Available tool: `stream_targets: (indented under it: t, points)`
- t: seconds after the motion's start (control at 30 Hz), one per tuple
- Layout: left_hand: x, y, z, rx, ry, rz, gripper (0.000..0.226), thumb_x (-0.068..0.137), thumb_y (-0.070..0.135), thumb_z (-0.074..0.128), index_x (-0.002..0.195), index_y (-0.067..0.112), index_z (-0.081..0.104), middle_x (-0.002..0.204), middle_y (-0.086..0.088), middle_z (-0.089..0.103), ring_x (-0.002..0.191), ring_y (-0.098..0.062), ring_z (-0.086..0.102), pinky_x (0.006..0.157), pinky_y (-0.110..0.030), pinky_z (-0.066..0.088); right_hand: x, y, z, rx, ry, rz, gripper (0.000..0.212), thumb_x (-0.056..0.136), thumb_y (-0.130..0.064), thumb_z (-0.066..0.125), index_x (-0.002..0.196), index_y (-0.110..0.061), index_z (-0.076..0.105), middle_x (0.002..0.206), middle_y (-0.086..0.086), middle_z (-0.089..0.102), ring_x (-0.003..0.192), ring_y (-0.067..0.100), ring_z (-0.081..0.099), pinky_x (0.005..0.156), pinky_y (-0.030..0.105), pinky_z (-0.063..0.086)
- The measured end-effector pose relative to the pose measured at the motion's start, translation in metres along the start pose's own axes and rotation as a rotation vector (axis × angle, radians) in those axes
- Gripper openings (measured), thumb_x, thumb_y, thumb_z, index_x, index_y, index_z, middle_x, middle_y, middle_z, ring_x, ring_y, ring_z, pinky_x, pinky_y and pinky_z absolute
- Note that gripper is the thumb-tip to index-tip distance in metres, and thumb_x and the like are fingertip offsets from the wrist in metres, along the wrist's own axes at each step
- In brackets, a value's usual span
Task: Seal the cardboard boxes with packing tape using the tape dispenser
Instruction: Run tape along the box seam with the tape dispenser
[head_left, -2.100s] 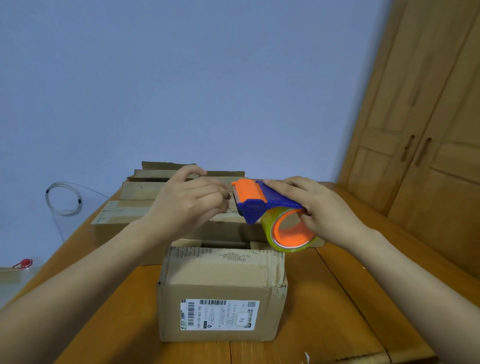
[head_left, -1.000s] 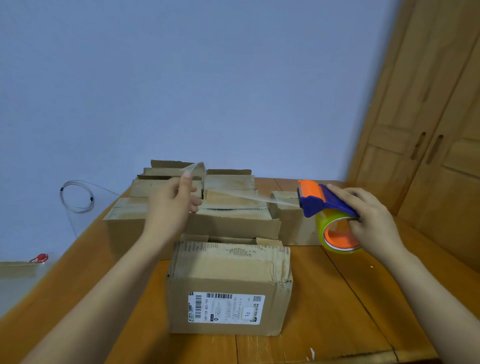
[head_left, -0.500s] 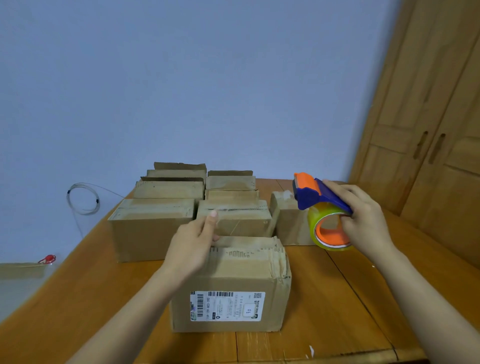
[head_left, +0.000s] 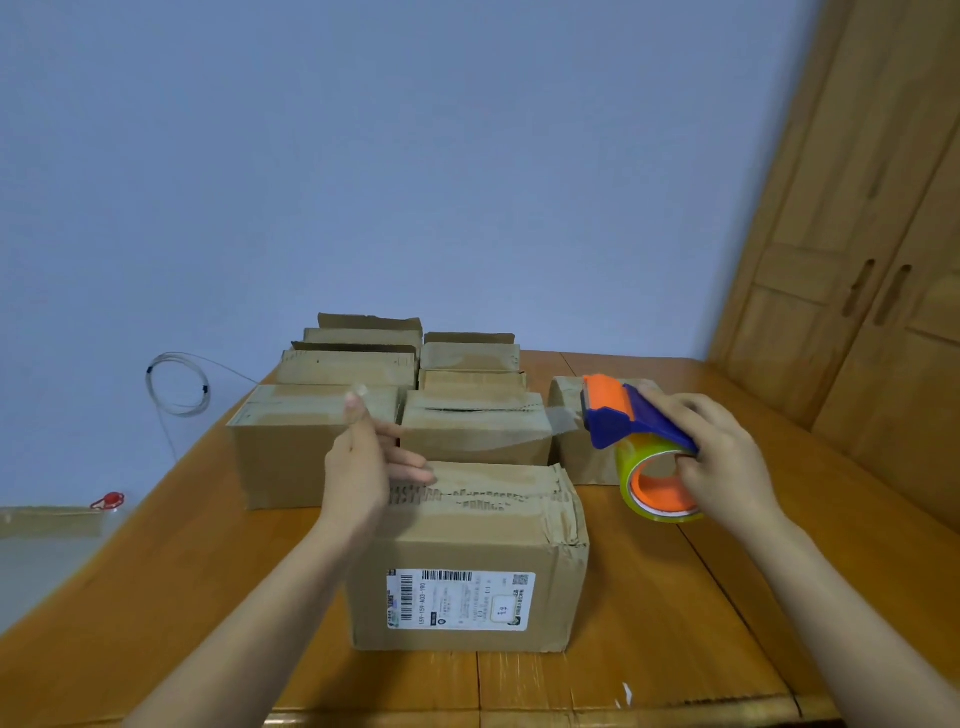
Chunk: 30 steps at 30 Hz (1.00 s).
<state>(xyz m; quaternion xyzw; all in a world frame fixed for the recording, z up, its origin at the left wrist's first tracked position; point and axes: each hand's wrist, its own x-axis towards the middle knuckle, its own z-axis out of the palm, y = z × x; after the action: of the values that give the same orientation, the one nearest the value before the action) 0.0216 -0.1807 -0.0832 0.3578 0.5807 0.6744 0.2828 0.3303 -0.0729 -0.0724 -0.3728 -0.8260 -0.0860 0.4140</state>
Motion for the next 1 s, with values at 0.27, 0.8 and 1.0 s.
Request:
stream_targets:
  t: [0.27, 0.8, 1.0]
  points:
    - [0.001, 0.005, -0.004, -0.198, 0.006, -0.128, 0.055, 0.106, 0.037, 0.021, 0.1, -0.003, 0.058, 0.066, -0.017, 0.067, 0.053, -0.025, 0.068, 0.053, -0.03, 0.055, -0.021, 0.008, 0.01, -0.078, -0.121, -0.062, 0.086, 0.064, 0.018, 0.069, 0.137, -0.022, 0.05, 0.11, 0.006, 0.061, 0.098, 0.025, 0.054, 0.068, 0.031, 0.045]
    - [-0.001, 0.002, -0.012, -0.249, 0.041, -0.007, 0.024, 0.104, 0.021, 0.039, 0.088, 0.011, 0.055, 0.073, -0.012, 0.066, 0.061, -0.022, 0.07, 0.064, -0.03, 0.061, -0.039, 0.03, -0.004, -0.087, -0.153, -0.04, 0.087, 0.06, 0.024, 0.068, 0.136, -0.017, 0.051, 0.113, 0.012, 0.06, 0.102, 0.02, 0.046, 0.068, 0.032, 0.043]
    - [0.0, 0.0, -0.013, -0.307, 0.076, -0.021, 0.025, 0.103, 0.021, 0.041, 0.088, 0.011, 0.058, 0.07, -0.008, 0.065, 0.064, -0.02, 0.069, 0.068, -0.03, 0.06, -0.04, 0.026, 0.004, -0.095, -0.17, -0.077, 0.085, 0.06, 0.021, 0.072, 0.135, -0.015, 0.053, 0.111, 0.012, 0.061, 0.101, 0.022, 0.049, 0.068, 0.031, 0.044]
